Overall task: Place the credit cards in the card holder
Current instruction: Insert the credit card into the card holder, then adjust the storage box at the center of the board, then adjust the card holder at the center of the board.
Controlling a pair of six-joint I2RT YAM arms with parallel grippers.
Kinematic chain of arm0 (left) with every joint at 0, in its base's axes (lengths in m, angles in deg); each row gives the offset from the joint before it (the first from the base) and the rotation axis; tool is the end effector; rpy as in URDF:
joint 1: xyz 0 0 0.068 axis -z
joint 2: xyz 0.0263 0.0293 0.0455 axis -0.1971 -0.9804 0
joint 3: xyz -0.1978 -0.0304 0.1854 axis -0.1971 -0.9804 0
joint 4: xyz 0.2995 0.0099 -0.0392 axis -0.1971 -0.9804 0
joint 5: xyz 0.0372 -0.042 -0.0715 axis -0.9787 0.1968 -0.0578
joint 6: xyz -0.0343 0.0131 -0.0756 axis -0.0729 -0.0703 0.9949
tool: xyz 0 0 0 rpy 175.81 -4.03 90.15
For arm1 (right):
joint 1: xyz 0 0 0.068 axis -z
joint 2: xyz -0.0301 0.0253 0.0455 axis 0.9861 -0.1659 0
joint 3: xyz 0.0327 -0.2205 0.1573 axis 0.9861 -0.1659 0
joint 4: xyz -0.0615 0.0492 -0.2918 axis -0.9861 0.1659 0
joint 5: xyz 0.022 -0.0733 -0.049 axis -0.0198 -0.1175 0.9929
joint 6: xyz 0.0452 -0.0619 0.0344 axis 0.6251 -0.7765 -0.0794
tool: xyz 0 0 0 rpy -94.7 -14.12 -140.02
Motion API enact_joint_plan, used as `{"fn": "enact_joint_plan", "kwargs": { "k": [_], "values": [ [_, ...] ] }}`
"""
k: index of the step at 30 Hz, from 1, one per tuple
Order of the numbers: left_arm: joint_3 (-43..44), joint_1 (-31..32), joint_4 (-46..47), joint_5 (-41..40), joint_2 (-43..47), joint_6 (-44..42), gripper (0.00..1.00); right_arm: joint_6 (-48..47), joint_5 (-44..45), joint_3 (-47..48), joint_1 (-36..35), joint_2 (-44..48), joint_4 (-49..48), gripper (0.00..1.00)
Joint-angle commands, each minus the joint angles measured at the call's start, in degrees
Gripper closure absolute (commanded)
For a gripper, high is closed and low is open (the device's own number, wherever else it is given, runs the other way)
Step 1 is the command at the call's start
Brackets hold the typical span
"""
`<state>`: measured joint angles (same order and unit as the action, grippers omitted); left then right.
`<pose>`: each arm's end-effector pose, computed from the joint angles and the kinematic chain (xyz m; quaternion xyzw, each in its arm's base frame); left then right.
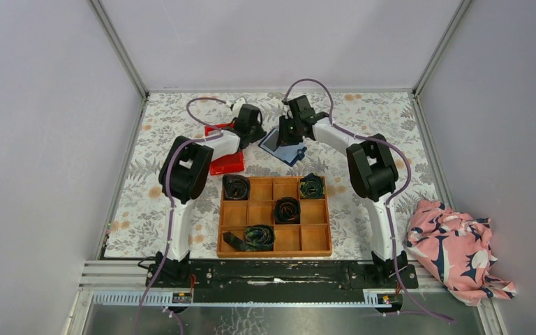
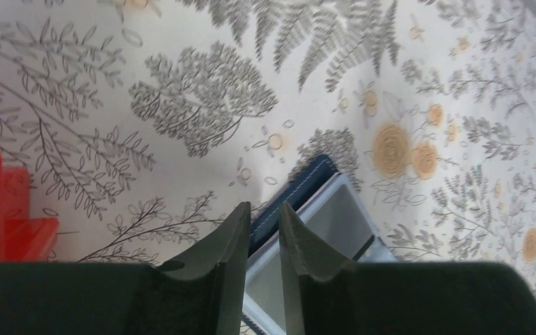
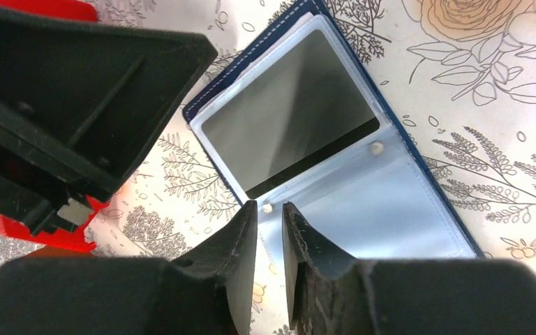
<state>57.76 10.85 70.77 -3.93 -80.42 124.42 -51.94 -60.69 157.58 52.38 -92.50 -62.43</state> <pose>0.5044 -0.1940 0.0896 -0.2147 0.8730 -0.1848 0.3971 0.4946 0.2818 0.1259 -0.1155 0.9142 0.2418 0.3041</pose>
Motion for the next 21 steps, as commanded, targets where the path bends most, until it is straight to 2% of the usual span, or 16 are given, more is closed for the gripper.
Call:
{"fn": "enact_joint_plan", "kwargs": {
  "k": [1,7,12,15,21],
  "values": [
    [3.67,0.69,-2.12,-3.74,4.87,-2.73,0.71,-2.63,1.31,-0.10,-0.61,6.74,0.19,0.73],
    [0.26,0.82,-1.41,-7.68,11.26,-4.42,0.70,-4.97,-1.89,-2.18,-1.16,9.20,3.11,0.76],
    [-6.49,0.74,-1.25,-14.99,17.89,-4.69,0.70,-6.31,-4.16,-5.03,-2.42,9.83,4.52,0.80],
    [-11.21,0.23,-1.40,-20.03,21.86,-2.64,0.69,-6.54,-5.10,-6.84,-3.45,9.55,4.62,0.82],
    [-19.24,-2.24,-2.41,-25.14,28.52,3.54,0.68,-6.41,-4.67,-8.73,-4.65,8.48,4.08,0.82]
  ]
}}
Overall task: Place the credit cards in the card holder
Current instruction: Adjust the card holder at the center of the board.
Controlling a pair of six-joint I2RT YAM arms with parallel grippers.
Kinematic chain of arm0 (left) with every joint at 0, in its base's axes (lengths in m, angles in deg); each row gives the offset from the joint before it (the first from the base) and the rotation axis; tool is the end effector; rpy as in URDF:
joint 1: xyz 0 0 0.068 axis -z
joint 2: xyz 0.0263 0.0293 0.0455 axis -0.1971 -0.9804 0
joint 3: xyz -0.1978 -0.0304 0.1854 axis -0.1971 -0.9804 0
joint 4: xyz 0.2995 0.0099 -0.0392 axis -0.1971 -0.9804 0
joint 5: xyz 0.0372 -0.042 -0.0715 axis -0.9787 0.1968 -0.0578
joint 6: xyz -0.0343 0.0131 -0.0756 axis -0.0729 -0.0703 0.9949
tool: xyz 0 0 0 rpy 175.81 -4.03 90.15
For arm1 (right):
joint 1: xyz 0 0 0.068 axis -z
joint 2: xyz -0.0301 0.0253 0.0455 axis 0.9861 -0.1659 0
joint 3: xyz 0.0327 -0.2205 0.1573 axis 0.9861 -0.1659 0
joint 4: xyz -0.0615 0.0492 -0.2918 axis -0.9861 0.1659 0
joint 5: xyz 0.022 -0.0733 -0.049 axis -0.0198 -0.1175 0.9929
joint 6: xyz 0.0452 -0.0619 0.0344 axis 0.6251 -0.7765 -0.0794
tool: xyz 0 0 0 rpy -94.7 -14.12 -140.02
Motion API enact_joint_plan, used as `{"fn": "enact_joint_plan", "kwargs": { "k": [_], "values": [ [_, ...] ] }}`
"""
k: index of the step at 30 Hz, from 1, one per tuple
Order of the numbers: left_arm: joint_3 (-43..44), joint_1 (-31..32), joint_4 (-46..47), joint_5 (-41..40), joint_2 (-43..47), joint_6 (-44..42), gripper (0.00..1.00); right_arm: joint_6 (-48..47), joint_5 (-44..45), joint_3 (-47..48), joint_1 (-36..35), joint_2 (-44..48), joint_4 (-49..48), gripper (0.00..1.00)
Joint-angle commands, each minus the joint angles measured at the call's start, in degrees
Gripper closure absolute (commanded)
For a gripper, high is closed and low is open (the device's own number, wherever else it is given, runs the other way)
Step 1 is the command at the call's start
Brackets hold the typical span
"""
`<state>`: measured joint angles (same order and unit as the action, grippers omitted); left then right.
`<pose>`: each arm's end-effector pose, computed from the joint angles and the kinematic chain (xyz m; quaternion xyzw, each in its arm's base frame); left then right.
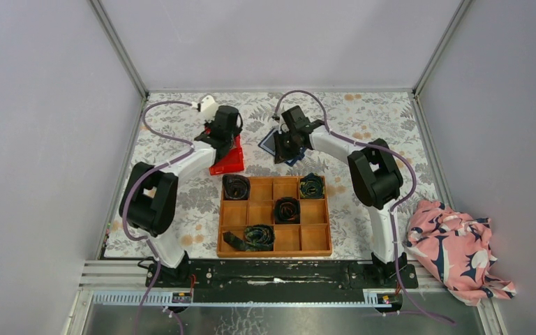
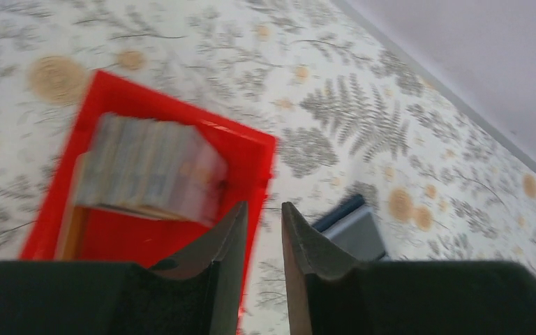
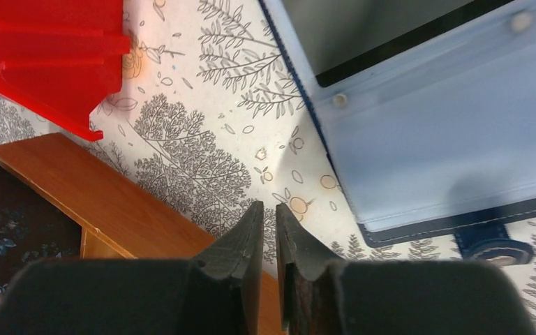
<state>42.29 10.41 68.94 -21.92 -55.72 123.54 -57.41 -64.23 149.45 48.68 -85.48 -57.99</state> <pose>0.4409 -0.1405 0.1950 -0.2800 0.8080 -0.0940 0.5098 0.4396 0.2962 0.1308 -0.1956 0.9145 0.2477 0.2533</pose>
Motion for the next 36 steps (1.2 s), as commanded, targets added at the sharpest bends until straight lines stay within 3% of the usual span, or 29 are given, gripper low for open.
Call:
{"fn": "enact_joint_plan", "kwargs": {
  "k": [1,17,25,36],
  "values": [
    [-5.03,-2.28,-0.79,-7.86,4.63,5.84,0.68,-0.89,-0.87,-0.82,-1.05,1.32,-0.54,0.82],
    [-17.38,-7.89,-0.40,-11.08,13.16,16.17,0.68,-0.91,9.78,-2.11,-1.19,-1.27,0.97,0.82],
    [-22.23,-12.45,2.21,-6.65,12.09,21.02,0.70,-0.48,13.50,-2.73,-0.31,-1.79,0.98,0.82],
    [-24.88,-12.91,8.60,0.16,7.15,22.87,0.73,-0.32,14.79,-1.14,3.34,-3.26,1.70,0.82]
  ]
}}
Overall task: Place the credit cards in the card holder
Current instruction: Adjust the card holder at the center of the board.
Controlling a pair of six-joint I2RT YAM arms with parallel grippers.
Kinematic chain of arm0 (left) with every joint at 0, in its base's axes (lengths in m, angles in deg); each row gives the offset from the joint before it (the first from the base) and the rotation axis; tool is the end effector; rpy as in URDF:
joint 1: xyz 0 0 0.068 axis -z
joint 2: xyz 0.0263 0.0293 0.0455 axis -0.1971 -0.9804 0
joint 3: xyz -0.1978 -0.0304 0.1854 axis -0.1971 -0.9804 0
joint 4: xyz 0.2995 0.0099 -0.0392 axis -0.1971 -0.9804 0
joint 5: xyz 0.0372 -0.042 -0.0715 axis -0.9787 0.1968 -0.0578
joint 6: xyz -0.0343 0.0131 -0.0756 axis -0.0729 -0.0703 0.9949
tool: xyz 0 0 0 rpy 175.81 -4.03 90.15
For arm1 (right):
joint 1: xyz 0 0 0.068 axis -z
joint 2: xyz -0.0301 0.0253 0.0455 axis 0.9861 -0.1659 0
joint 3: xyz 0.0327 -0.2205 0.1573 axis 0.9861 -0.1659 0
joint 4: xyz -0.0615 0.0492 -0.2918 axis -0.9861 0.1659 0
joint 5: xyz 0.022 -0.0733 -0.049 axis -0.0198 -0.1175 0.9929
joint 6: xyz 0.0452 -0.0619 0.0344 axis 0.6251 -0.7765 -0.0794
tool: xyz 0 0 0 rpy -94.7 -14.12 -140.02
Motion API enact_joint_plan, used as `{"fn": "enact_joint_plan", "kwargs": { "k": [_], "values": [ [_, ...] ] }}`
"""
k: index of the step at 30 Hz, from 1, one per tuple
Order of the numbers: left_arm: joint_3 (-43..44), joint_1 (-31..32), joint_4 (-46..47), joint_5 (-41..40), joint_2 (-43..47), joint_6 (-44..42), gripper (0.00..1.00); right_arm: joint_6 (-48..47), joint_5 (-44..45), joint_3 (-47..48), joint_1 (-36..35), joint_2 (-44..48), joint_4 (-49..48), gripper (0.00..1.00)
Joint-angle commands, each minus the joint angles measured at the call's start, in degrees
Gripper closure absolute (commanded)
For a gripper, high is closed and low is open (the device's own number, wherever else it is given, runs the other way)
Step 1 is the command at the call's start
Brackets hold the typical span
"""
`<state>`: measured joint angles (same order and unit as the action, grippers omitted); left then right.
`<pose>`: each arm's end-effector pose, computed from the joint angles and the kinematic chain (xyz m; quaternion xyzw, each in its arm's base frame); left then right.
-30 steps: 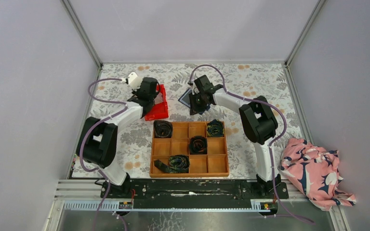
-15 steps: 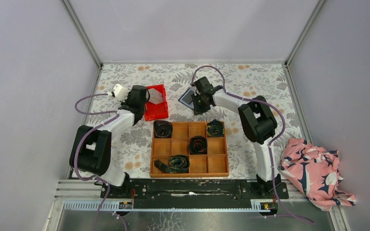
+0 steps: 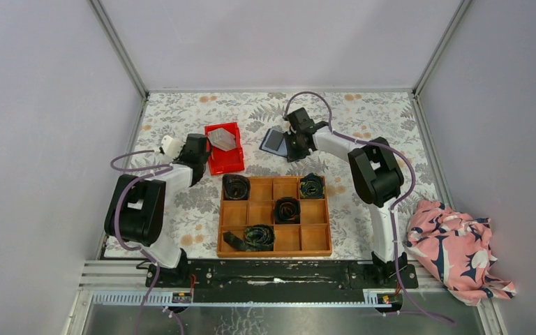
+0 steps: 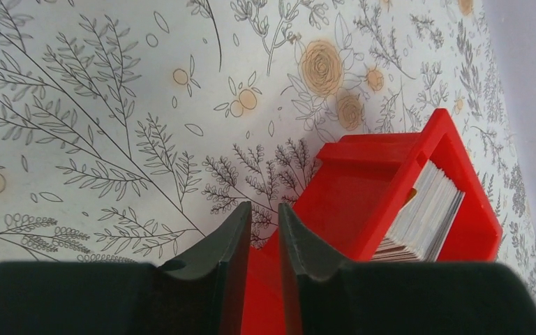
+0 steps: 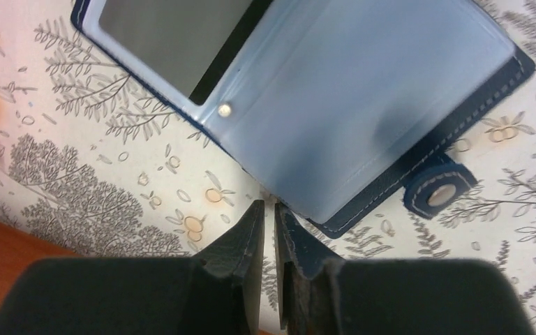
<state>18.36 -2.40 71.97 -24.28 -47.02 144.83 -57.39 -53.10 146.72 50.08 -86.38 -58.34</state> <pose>0.3664 -0.0216 0.1081 -0.5120 0.7335 -0.0505 0.4442 0.4469 0.2692 0.1040 -0.1539 0.9390 0.1514 0.2676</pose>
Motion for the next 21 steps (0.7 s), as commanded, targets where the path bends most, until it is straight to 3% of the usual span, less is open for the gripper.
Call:
{"fn": "enact_joint_plan", "kwargs": {
  "k": [1,15,21],
  "values": [
    [-1.05,-0.08,6.01,2.82,-1.82,1.68,0.73,-0.42,3.68,1.86,2.13,-2.56,2.10,0.82],
    [-2.96,1.83,10.31,6.20,-3.82,3.80,0.75,-1.29,3.48,7.03,4.16,-5.67,3.37,0.82],
    [-2.45,2.60,10.58,6.61,-3.57,4.07,0.75,-1.40,2.63,3.84,4.02,-2.44,2.60,0.77]
  ]
}}
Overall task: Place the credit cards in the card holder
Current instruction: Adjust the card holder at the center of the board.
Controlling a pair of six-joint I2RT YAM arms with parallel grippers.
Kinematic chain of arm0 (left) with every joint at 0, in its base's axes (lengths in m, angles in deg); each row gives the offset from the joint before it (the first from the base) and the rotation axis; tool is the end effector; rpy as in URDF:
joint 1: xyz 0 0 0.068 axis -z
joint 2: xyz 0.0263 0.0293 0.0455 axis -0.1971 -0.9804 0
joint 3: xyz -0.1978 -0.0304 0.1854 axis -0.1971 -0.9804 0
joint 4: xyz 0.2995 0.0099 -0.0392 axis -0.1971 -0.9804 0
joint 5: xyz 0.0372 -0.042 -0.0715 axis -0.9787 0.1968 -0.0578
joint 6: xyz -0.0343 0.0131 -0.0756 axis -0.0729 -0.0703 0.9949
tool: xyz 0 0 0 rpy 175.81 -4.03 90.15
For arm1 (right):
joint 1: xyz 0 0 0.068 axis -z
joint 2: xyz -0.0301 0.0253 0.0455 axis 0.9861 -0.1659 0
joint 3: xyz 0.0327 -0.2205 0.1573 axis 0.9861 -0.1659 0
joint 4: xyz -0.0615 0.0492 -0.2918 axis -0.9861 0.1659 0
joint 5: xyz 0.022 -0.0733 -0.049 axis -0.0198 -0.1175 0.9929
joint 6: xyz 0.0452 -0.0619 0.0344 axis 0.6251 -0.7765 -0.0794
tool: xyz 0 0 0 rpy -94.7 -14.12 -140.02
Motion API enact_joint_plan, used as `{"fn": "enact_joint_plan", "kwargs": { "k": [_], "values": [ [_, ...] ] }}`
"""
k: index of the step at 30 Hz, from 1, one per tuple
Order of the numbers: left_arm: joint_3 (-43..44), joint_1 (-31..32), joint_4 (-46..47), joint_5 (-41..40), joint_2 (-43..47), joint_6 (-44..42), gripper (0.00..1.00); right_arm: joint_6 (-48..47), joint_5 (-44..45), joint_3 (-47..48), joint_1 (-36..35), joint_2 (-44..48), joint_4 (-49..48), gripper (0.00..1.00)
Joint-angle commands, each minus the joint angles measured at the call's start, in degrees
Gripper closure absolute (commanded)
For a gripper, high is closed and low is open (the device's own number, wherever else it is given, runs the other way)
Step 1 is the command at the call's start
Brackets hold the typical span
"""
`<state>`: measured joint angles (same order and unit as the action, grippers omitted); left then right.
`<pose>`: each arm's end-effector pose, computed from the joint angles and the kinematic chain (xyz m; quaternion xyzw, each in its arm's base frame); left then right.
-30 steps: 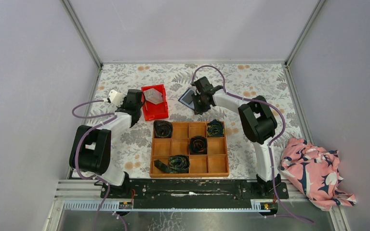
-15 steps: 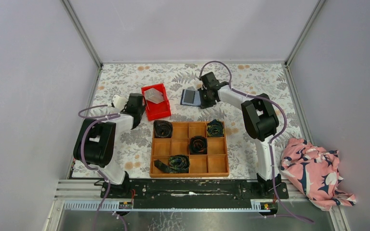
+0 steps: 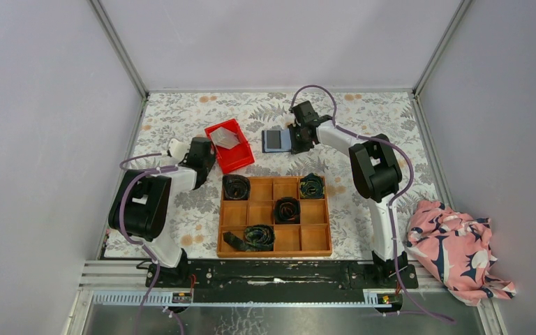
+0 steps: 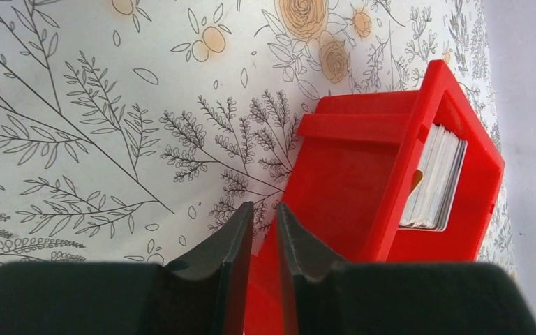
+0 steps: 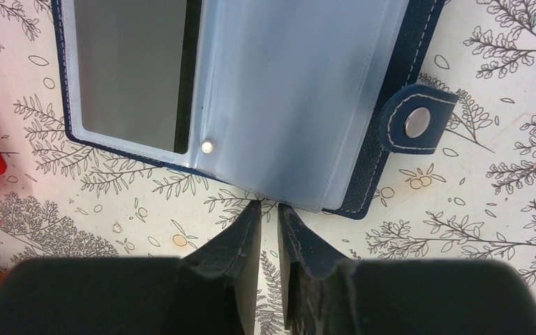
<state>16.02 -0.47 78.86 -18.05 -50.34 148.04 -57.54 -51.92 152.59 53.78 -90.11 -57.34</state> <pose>0.3656 -0.0413 0.0845 -0.5070 0.7431 -0.1176 0.4207 0.4823 0.2476 0.1061 -0.1216 0.9410 0.1363 0.2849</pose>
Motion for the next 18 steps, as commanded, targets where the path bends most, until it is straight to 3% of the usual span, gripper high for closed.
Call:
{"fn": "enact_joint_plan", "kwargs": {
  "k": [1,11,18],
  "values": [
    [-0.08,0.82,3.73,0.31,-0.11,0.80,0.75,-1.35,1.31,-3.09,0.19,2.77,0.97,0.76],
    [-1.14,1.36,4.89,0.71,1.52,1.15,0.75,-5.50,-2.15,0.85,-4.70,12.44,1.07,0.62],
    [-3.93,1.32,5.96,-0.34,4.54,2.03,0.75,-6.06,-10.24,16.21,-7.48,5.71,4.37,0.55]
  ]
}}
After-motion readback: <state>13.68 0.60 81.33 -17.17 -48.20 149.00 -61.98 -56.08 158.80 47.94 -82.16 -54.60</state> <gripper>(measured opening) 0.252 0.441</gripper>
